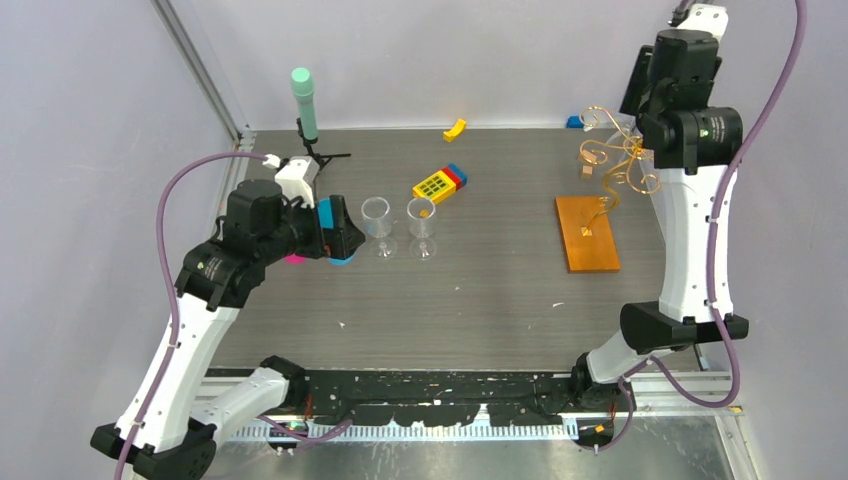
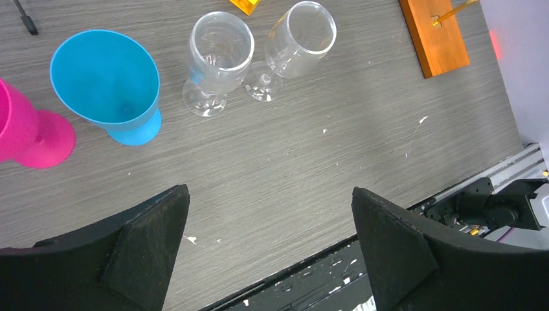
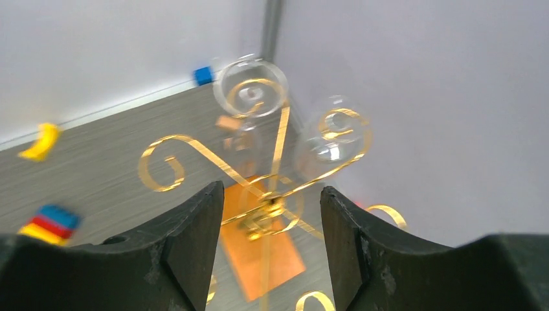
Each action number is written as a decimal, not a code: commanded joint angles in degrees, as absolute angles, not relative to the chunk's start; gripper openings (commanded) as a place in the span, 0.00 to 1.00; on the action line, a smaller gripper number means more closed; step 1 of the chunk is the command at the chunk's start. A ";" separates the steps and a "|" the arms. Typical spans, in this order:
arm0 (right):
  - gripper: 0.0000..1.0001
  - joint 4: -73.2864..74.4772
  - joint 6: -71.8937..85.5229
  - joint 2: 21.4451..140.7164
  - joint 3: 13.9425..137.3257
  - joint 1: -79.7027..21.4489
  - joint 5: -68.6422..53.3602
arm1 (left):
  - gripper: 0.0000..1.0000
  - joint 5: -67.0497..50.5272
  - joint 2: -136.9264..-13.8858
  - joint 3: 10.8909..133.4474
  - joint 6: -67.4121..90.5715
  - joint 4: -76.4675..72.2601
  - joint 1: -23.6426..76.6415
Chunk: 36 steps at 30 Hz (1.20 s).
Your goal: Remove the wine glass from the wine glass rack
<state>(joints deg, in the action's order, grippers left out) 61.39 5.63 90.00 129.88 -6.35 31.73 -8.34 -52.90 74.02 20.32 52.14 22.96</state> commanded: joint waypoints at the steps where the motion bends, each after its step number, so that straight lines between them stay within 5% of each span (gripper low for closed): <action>1: 0.61 57.01 -5.09 89.07 128.47 -2.47 35.84 | 1.00 -9.80 -52.86 75.05 19.60 50.43 22.85; 14: 0.61 48.34 -33.85 94.15 121.35 -1.44 49.46 | 1.00 -14.81 -57.82 79.58 22.10 50.63 22.85; 36: 0.60 45.85 -37.36 102.12 118.29 3.34 44.67 | 1.00 -16.54 -65.47 87.32 26.80 54.99 22.85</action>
